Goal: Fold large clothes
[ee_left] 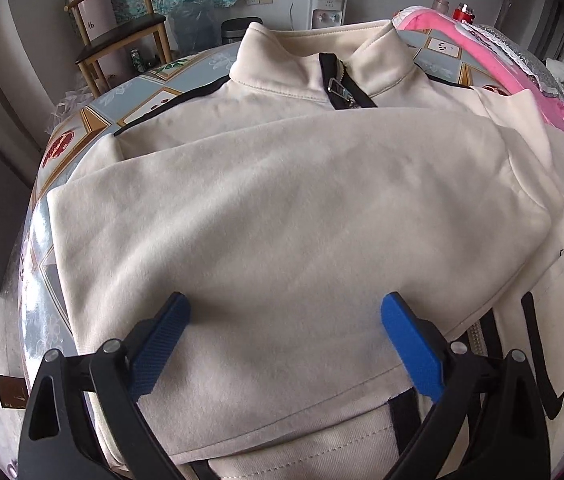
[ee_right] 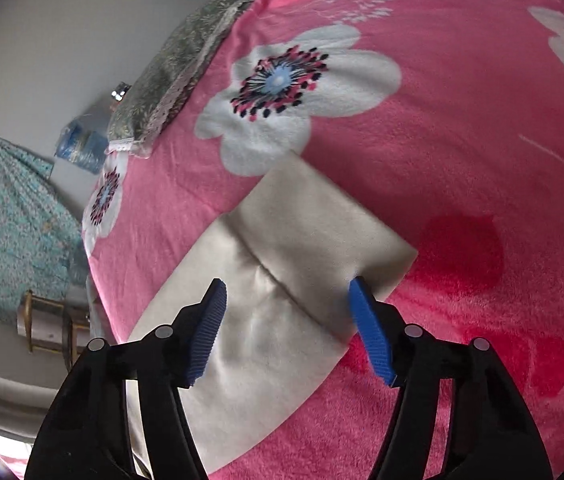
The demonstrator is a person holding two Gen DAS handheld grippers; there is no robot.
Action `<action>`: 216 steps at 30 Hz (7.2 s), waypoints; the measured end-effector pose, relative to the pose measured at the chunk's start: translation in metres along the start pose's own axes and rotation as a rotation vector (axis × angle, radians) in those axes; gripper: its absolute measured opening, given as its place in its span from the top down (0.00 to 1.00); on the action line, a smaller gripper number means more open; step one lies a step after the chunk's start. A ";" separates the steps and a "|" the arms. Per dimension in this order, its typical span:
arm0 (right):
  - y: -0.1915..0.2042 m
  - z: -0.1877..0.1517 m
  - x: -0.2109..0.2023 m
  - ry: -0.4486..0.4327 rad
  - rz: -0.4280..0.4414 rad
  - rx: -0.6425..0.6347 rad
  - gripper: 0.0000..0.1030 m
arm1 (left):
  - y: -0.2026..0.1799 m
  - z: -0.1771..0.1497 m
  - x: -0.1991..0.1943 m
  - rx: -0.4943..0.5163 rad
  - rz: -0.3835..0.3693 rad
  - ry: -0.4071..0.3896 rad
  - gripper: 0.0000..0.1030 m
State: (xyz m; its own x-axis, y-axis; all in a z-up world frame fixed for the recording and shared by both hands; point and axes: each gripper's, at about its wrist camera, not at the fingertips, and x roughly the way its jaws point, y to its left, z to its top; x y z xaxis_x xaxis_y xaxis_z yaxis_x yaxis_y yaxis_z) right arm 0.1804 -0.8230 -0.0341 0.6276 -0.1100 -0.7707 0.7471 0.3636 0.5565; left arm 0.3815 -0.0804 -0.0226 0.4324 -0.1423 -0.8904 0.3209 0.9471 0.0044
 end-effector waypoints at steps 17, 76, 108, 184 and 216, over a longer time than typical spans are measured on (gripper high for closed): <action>-0.038 -0.024 -0.014 -0.064 -0.041 0.231 0.43 | -0.001 0.002 0.001 -0.017 0.011 0.000 0.07; 0.152 -0.383 -0.027 0.330 0.225 -1.115 0.52 | 0.105 0.031 0.000 -0.415 -0.272 0.049 0.64; 0.251 -0.265 0.066 0.312 0.093 -0.860 0.52 | 0.124 -0.034 -0.047 -0.323 -0.092 -0.029 0.94; -0.009 -0.390 -0.102 0.163 0.164 -0.861 0.31 | 0.066 -0.286 -0.150 -0.280 -0.244 -0.193 0.60; -0.064 -0.439 -0.161 0.300 0.099 -0.851 0.91 | 0.083 -0.346 -0.194 -0.103 -0.032 -0.061 0.94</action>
State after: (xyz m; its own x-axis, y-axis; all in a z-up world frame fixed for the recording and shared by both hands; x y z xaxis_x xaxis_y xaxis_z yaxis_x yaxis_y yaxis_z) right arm -0.0644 -0.4226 -0.0815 0.5075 0.1602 -0.8466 0.2036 0.9325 0.2984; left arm 0.0324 0.1251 -0.0069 0.4748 -0.1870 -0.8600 0.2484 0.9659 -0.0729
